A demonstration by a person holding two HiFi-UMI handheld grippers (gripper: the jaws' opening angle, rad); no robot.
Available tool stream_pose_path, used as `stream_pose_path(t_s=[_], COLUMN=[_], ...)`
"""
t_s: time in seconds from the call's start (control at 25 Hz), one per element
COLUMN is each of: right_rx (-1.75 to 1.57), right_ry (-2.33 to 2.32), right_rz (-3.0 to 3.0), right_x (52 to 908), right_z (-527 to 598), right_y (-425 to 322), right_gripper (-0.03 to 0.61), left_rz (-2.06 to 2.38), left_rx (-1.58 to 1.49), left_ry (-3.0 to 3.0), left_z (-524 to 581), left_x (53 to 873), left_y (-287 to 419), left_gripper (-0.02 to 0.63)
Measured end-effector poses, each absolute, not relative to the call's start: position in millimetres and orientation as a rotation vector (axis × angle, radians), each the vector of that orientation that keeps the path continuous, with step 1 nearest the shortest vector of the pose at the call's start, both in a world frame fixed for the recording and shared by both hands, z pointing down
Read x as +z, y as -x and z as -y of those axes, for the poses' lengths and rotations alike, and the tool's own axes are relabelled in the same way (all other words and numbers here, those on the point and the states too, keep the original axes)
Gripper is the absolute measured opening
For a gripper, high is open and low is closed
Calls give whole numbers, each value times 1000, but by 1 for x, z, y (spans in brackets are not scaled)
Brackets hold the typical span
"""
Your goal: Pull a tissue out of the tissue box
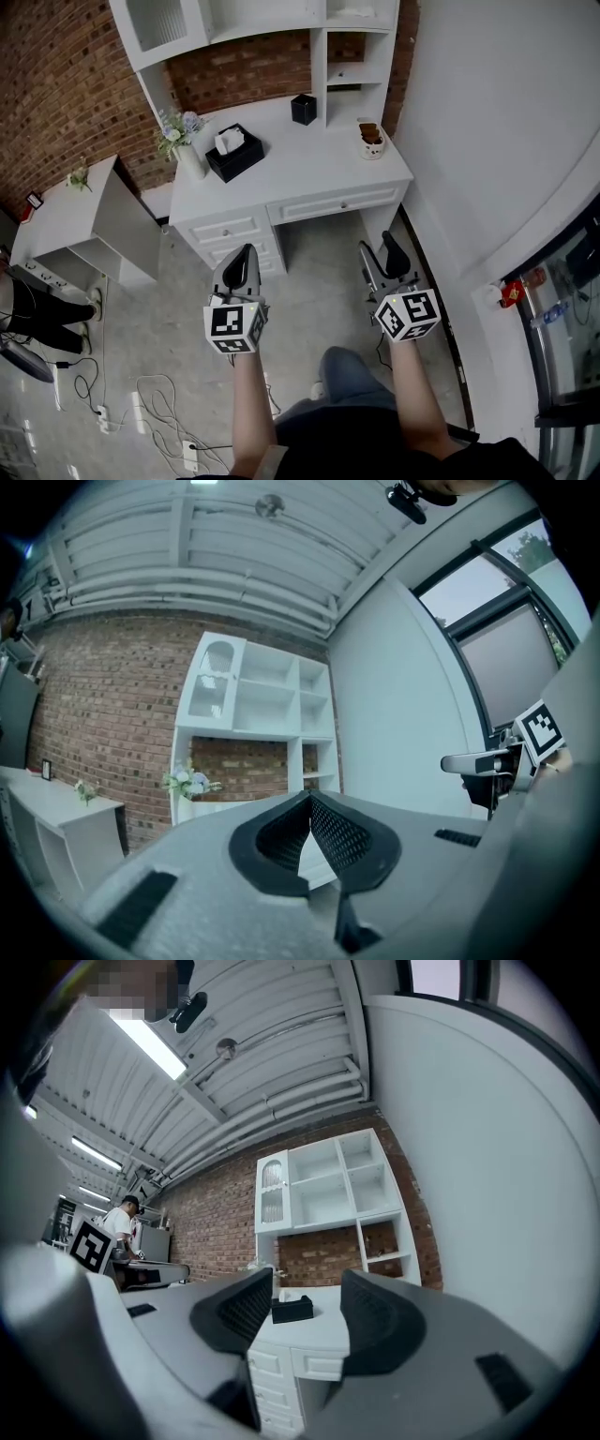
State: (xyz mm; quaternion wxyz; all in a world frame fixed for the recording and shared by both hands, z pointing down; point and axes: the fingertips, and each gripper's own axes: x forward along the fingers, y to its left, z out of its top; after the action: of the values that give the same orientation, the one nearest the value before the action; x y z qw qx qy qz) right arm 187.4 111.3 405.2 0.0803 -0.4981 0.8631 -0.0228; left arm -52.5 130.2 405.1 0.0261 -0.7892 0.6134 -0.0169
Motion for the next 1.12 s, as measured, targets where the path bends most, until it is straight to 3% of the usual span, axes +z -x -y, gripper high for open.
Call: stream_pose_path(t_s=[0.56,1.12], right_rx=[40,-33], right_ry=[1403,1274], right_rz=[-2548,-2685], right_x=[361,392], right_z=[-45,164], right_y=[-172,-99], right_gripper=[210,210], left_rz=[-1862,-2031], left_rx=[14,-65], left_ry=[2349,2272], left_z=[-71,108], left_x=[364,399], left_y=[71,132], left_gripper=[8,8])
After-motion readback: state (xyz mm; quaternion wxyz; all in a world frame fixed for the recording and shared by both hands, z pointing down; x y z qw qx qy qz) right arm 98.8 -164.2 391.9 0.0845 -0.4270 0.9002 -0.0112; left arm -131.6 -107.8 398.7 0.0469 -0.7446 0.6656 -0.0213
